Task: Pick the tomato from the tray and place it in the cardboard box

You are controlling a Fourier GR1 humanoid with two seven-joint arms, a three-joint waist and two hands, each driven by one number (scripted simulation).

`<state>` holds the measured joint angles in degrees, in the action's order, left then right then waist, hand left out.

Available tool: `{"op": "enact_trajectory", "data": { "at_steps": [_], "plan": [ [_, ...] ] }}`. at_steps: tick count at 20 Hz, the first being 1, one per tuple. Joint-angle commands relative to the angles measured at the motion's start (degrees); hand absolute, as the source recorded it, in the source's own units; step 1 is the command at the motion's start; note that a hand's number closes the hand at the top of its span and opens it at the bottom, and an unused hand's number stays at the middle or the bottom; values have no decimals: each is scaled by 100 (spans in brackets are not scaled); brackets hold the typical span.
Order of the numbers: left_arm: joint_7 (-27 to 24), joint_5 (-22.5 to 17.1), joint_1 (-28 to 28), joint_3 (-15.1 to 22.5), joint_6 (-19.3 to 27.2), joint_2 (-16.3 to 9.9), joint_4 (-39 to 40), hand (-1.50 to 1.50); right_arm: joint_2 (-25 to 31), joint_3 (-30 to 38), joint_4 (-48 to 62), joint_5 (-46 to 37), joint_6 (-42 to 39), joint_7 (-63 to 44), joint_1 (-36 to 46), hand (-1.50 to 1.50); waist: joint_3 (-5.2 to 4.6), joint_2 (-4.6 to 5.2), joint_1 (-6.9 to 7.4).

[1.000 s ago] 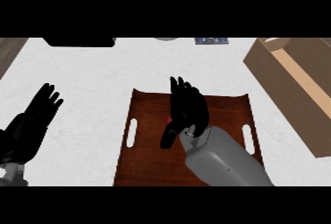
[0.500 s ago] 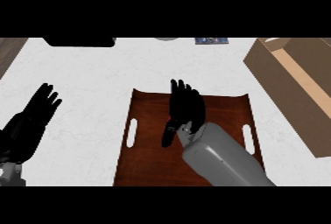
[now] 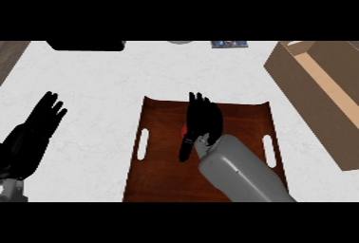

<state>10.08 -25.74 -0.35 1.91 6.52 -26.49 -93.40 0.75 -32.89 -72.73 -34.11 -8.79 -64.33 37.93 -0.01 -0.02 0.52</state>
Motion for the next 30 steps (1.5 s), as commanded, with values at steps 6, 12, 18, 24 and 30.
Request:
{"op": "enact_trajectory", "data": {
  "at_steps": [6,12,18,24,30],
  "plan": [
    [-96,406,-332,40,119,383,402,0,-71,-288,166,204,144,-891,65,-150,-1,5,-18],
    [-55,154,-46,-380,-369,196,180,0,-71,210,430,38,-138,-458,156,-150,-1,0,-11],
    [-25,485,15,-286,-270,407,55,0,-71,-19,1055,-390,550,181,-98,150,1,7,0],
    [669,567,50,-380,-112,581,-650,0,-73,-116,423,-532,192,205,-172,150,2,-6,-27],
    [41,642,120,-542,-561,584,-9,0,602,708,1608,-84,40,1655,521,150,2,20,25]
  ]
}}
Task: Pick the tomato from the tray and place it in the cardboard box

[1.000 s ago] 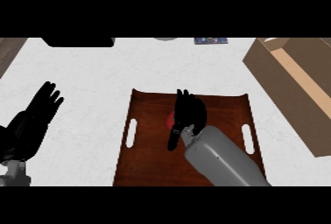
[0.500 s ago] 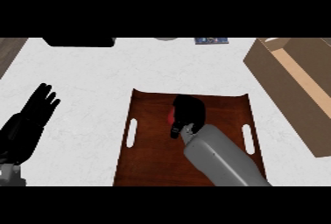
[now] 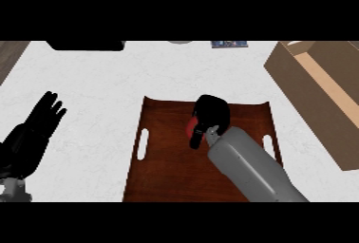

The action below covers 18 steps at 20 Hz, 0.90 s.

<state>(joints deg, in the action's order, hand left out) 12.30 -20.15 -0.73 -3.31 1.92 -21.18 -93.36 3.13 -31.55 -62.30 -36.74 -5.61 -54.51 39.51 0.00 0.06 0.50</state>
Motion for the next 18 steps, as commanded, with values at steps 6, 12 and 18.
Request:
{"op": "enact_trajectory", "data": {
  "at_steps": [6,12,18],
  "plan": [
    [246,-90,-117,-216,-278,-100,34,0,1182,1085,1212,217,-618,1987,580,150,1,12,11],
    [213,-50,-221,-444,-331,-26,86,0,1009,1054,698,-515,-365,1420,631,150,-1,-12,-38],
    [198,69,247,-305,-255,188,-286,0,1060,969,-448,-837,-375,1088,764,150,-1,-43,-55]
  ]
}}
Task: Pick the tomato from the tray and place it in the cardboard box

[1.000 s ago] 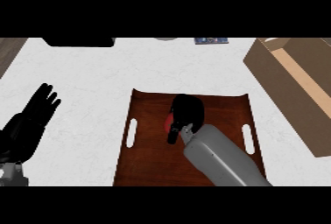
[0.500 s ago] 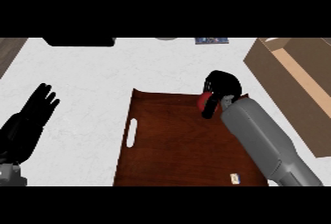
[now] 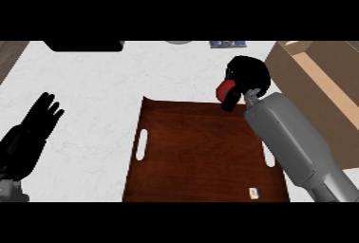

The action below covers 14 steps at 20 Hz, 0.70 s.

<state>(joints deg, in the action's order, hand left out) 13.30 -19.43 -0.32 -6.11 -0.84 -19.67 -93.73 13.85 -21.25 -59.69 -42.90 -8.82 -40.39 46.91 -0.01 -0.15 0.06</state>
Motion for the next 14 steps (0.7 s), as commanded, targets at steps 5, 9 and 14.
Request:
{"op": "enact_trajectory", "data": {
  "at_steps": [5,9,14],
  "plan": [
    [3,1,27,-112,-13,38,82,0,102,21,-1991,-498,-372,-1258,542,150,-3,-52,-98],
    [141,177,-63,81,187,210,-66,0,482,491,-2328,-723,-524,-1652,959,150,0,-29,-64],
    [29,-33,56,-136,-250,8,-7,0,763,905,-2525,-1081,-590,-1988,900,150,-2,-3,-2]
  ]
}}
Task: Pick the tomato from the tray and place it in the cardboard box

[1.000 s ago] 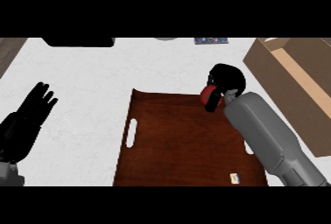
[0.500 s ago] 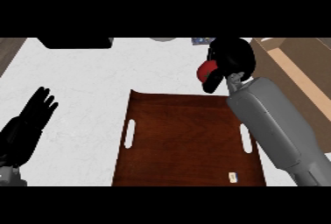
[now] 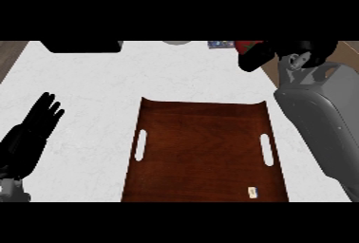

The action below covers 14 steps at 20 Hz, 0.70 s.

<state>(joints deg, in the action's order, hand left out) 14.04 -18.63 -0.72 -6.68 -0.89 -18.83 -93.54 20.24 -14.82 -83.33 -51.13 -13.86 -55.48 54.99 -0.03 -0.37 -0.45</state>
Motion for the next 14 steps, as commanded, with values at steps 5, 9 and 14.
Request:
{"op": "enact_trajectory", "data": {
  "at_steps": [5,9,14],
  "plan": [
    [86,300,52,151,274,233,-335,0,648,860,-283,-244,-463,-296,158,150,4,12,32],
    [3,251,224,26,44,161,-356,0,882,1105,41,-304,-452,160,-137,150,2,26,74],
    [-200,127,277,-62,-240,216,-146,0,1194,1589,845,-213,85,1219,-230,150,2,44,109]
  ]
}}
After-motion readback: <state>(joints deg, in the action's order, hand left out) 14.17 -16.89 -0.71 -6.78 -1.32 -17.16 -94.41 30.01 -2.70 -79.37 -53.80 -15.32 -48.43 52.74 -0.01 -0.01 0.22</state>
